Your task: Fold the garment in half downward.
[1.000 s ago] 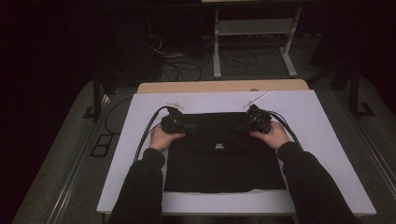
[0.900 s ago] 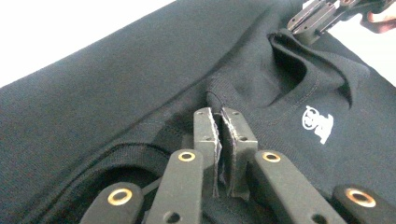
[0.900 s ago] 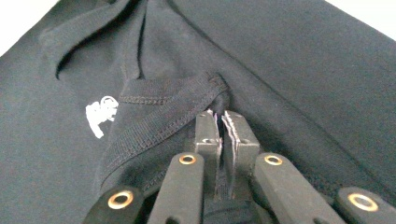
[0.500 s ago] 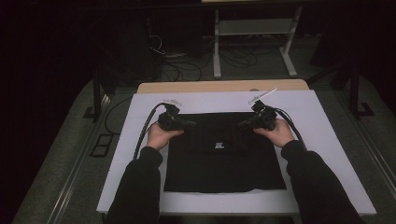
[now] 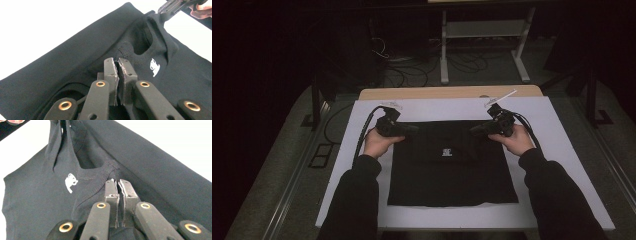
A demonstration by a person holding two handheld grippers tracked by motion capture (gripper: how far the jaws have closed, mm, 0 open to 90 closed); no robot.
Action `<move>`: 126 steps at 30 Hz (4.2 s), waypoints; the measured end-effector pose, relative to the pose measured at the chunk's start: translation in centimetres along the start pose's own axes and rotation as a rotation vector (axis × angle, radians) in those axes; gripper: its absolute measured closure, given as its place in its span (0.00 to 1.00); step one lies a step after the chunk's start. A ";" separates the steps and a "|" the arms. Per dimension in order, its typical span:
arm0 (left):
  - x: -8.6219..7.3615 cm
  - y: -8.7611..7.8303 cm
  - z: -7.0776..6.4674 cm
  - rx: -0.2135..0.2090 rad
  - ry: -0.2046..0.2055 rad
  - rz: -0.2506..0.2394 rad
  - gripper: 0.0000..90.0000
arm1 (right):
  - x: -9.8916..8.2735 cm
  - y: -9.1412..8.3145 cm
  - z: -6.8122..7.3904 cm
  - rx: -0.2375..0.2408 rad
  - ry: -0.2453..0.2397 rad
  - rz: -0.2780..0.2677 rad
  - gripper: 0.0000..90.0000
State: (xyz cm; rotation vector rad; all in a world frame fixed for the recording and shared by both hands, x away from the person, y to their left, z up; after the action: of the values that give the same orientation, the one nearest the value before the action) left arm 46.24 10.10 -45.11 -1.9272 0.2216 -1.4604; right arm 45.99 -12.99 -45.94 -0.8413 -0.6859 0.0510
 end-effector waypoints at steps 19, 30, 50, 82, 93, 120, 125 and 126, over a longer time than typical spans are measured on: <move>-0.4 -1.5 -3.4 -0.013 -0.003 -0.050 0.94 | -3.1 -1.6 1.2 0.073 0.038 -0.027 0.94; -1.7 -1.6 -4.8 -0.024 0.006 -0.062 0.94 | -4.6 -1.7 1.6 0.108 0.056 -0.047 0.94; -3.9 -2.2 -6.4 -0.055 -0.027 -0.117 0.93 | -7.9 -1.4 2.0 0.118 0.076 -0.018 0.94; -8.2 -2.2 -14.5 -0.261 0.070 0.028 0.93 | -14.1 -1.6 7.3 0.219 -0.043 0.136 0.94; -9.5 -2.8 -15.6 -0.319 0.101 0.084 0.93 | -15.6 -1.7 8.4 0.253 -0.070 0.193 0.94; -11.1 -3.1 -17.0 -0.404 0.103 0.143 0.84 | -17.2 -1.6 9.6 0.280 -0.099 0.273 0.92; -11.0 -3.2 -16.9 -0.399 0.097 0.137 0.73 | -17.1 -1.7 9.6 0.276 -0.089 0.264 0.80; -10.9 -3.2 -16.8 -0.396 0.091 0.132 0.70 | -17.0 -1.7 9.6 0.273 -0.085 0.261 0.77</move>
State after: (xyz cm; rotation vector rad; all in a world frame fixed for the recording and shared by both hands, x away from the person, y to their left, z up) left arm 26.49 11.03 -49.59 -2.1052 0.7126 -1.5002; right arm 26.64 -12.87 -49.41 -0.6636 -0.6288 0.4085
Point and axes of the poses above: each handheld gripper's, and its own axes: y roughly forward along the jaws, x roughly out of its top, z roughly to its left, the point moved 10 cm from there along y, roughly forward along the jaws, and after that the axes turned 14 degrees about y, right-handed, at the moved point
